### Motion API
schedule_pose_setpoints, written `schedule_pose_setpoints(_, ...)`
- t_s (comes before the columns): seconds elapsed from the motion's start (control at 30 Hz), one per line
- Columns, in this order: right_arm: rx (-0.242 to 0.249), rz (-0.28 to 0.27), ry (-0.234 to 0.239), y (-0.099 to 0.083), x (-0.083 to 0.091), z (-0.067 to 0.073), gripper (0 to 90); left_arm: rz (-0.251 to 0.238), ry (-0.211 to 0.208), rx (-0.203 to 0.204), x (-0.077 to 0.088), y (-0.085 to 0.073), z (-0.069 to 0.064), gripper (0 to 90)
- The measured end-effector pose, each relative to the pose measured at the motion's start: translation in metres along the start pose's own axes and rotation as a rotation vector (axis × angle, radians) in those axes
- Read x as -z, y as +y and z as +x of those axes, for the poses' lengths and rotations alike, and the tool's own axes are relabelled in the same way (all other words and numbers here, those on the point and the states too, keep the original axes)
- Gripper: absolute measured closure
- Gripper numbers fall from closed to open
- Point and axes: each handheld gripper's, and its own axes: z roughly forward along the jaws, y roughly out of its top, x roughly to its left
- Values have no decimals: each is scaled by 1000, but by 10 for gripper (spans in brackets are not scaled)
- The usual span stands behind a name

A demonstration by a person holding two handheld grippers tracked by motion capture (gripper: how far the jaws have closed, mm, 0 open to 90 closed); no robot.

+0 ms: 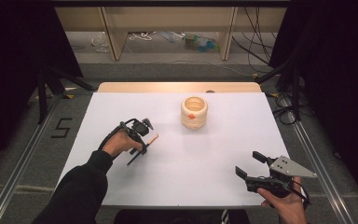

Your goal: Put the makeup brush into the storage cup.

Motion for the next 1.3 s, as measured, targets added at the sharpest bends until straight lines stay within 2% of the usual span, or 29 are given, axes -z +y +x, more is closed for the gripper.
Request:
schedule_pose_setpoints(0.3,-5,-1,6,0,-1,1,167,14,-2,-12,0,2,3,788)
schedule_pose_setpoints(0.37,-6,-1,6,0,-1,1,167,6,-10,2,0,1,4,828)
schedule_pose_setpoints(0.4,-12,-15,18,-1,-2,0,167,6,-13,-15,0,1,6,829)
schedule_pose_setpoints(0.5,-16,-6,21,0,-2,1,168,2,-11,-7,-1,2,3,830)
schedule_pose_setpoints(0.53,-16,-5,22,0,-2,1,168,15,4,-70,0,3,6,830)
schedule_pose_setpoints(0.57,-9,-6,16,0,-2,0,168,19,-1,-39,0,2,3,830)
schedule_pose_setpoints(0.63,-8,-7,16,-1,-2,0,168,8,-1,-38,-1,2,3,830)
schedule_pose_setpoints(0.67,-13,-3,17,0,-1,0,169,19,11,-94,0,3,5,831)
schedule_pose_setpoints(0.7,-14,-4,17,0,-1,0,169,16,16,-105,0,3,5,831)
schedule_pose_setpoints(0.8,-15,-8,21,-1,-2,0,170,-4,19,-100,-1,2,2,832)
schedule_pose_setpoints(0.87,-15,-9,20,-1,-2,0,170,14,25,-133,1,2,3,832)
schedule_pose_setpoints(0.9,-16,-9,21,-1,-2,0,170,14,25,-133,1,2,3,833)
schedule_pose_setpoints(0.93,-15,-8,21,-1,-2,0,171,6,33,-153,0,2,3,832)
schedule_pose_setpoints(1.0,-12,9,19,0,-1,0,171,-1,31,-163,1,2,3,833)
schedule_pose_setpoints(1.2,-10,21,13,0,0,0,171,-42,16,-156,7,2,3,833)
schedule_pose_setpoints(1.27,-11,22,13,0,0,0,171,-94,12,-134,11,1,1,833)
schedule_pose_setpoints(1.3,-15,23,12,0,0,0,171,-112,20,-138,14,1,0,833)
